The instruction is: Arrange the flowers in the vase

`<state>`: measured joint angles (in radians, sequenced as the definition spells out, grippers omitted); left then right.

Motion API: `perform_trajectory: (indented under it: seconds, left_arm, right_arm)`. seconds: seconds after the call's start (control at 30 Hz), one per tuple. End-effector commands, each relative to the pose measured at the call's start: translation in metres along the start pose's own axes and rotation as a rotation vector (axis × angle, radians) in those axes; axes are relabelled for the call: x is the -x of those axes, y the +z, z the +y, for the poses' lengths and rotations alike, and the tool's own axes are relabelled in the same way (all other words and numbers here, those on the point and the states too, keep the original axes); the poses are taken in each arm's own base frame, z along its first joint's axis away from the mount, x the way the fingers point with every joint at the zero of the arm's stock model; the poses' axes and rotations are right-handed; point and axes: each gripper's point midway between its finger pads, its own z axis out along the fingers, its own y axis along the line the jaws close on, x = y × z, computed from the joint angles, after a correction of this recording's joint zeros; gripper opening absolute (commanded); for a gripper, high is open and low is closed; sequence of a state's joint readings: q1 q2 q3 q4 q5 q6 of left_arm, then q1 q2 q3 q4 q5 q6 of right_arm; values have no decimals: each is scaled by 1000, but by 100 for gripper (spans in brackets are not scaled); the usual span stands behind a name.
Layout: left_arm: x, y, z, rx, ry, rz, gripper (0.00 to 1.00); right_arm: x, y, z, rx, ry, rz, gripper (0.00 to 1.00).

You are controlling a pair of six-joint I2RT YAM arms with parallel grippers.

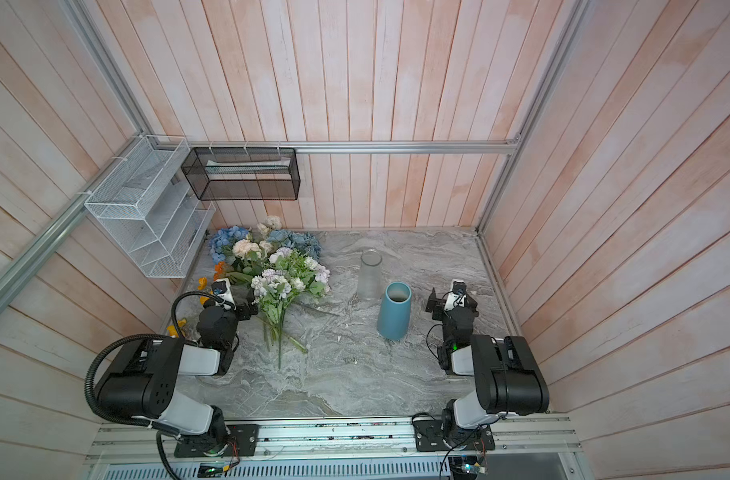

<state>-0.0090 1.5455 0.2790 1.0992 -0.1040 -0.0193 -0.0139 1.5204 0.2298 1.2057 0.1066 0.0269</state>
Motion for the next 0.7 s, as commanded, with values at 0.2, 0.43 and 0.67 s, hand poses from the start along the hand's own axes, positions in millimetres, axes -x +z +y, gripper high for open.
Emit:
perform_trajectory:
  seconds: [0.2,0.43,0.67]
  left_arm:
    - [8,0,0,-8,-7,-29,100]
    - [8,1,0,-7,-8,-29,100]
    - [8,1,-1,-15,-10,-28,100]
  right_arm:
    - [6,2,-3,-14,12,-14,98]
    - [6,2,-3,-14,12,-14,98]
    - [7,3,-3,-13,13,-14,98]
